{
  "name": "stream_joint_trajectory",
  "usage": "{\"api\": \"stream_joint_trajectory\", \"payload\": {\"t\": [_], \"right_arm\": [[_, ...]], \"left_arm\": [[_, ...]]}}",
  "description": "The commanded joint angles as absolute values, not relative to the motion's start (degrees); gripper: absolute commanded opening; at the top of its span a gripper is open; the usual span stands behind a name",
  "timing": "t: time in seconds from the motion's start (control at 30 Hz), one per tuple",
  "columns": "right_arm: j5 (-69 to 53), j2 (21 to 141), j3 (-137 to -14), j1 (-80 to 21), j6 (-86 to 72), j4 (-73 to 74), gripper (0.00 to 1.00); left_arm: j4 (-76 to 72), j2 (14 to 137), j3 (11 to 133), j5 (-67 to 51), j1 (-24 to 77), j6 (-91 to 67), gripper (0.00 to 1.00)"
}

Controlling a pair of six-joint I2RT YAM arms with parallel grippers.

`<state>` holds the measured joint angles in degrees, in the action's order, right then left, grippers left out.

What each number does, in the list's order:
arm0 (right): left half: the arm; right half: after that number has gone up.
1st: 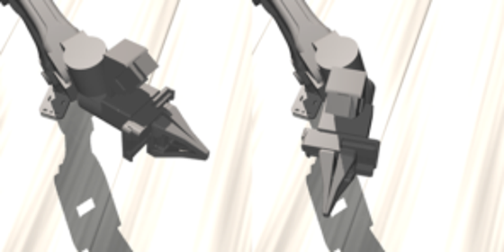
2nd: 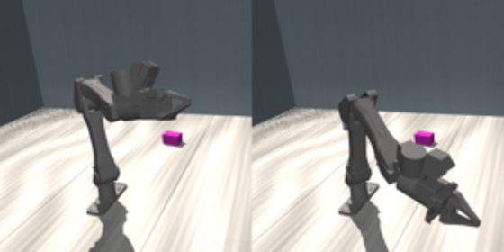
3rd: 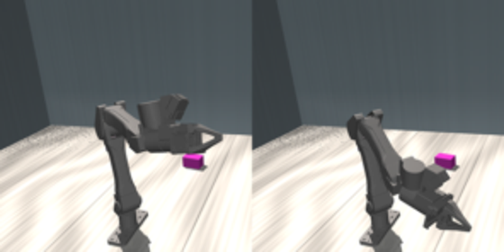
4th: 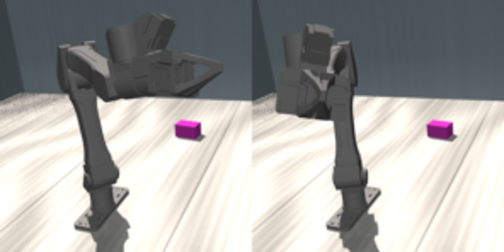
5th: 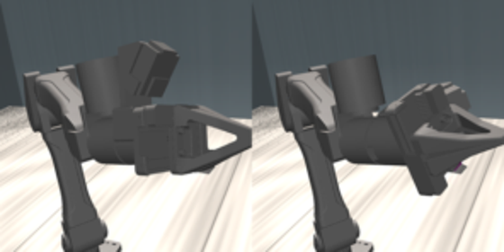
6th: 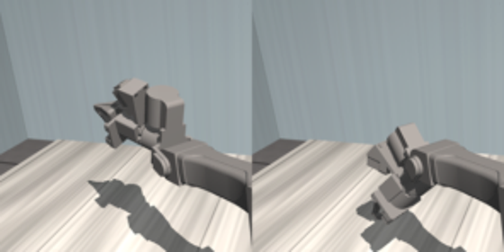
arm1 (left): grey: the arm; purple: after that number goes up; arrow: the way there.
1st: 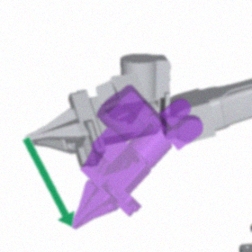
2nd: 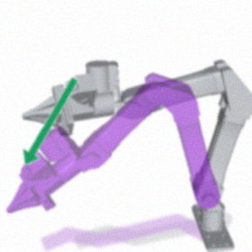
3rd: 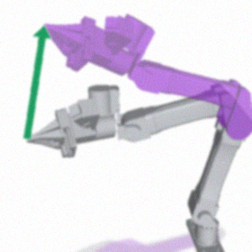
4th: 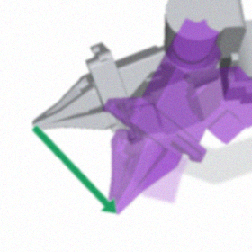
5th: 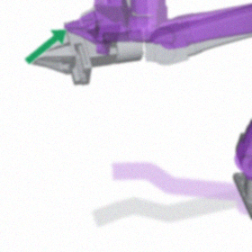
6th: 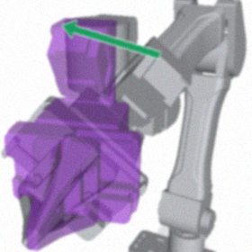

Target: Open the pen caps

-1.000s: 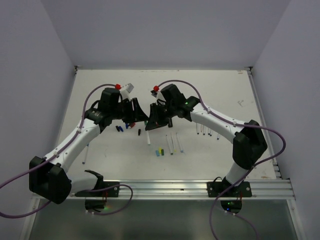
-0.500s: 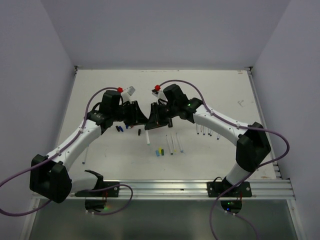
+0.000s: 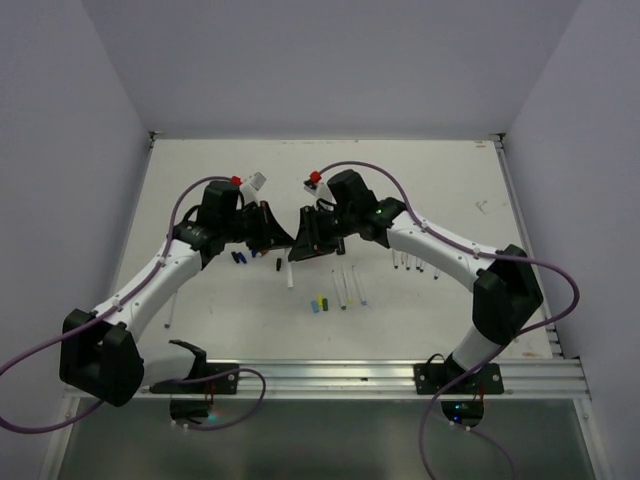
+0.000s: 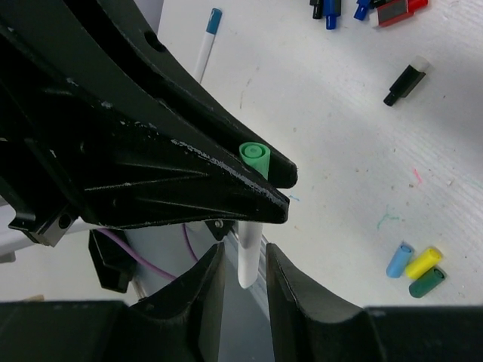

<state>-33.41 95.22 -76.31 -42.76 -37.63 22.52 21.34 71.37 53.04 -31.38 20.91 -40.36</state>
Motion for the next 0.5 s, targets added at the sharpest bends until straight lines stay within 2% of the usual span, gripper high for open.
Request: {"api": "stream_joint_trajectory", "payload": {"t": [0.0,0.2,0.3,0.4,0.47], "right_arm": [[-35.16,93.78,-74.80,-43.94,-39.20,18.29,0.32],[-35.16,95.36,-73.39,-45.53,-41.83,13.55,0.32],[-34.54,96.59,-73.83,-45.70,-42.62,13.10,0.28],[-33.41,96.86,-74.09,-46.14,-42.63,14.76,0.00],[-31.65,96.77,-74.09,-46.58,-40.97,17.73,0.00]], "left_arm": [[21.63,70.23,55.28,-29.45,20.13,-44.11,0.00],[18.20,69.70,54.58,-30.58,19.69,-49.92,0.00],[16.18,69.17,53.70,-31.20,19.69,-53.51,0.00],[14.42,68.64,52.30,-31.46,19.34,-55.89,0.00],[13.10,68.73,51.33,-32.08,18.11,-58.88,0.00]]}}
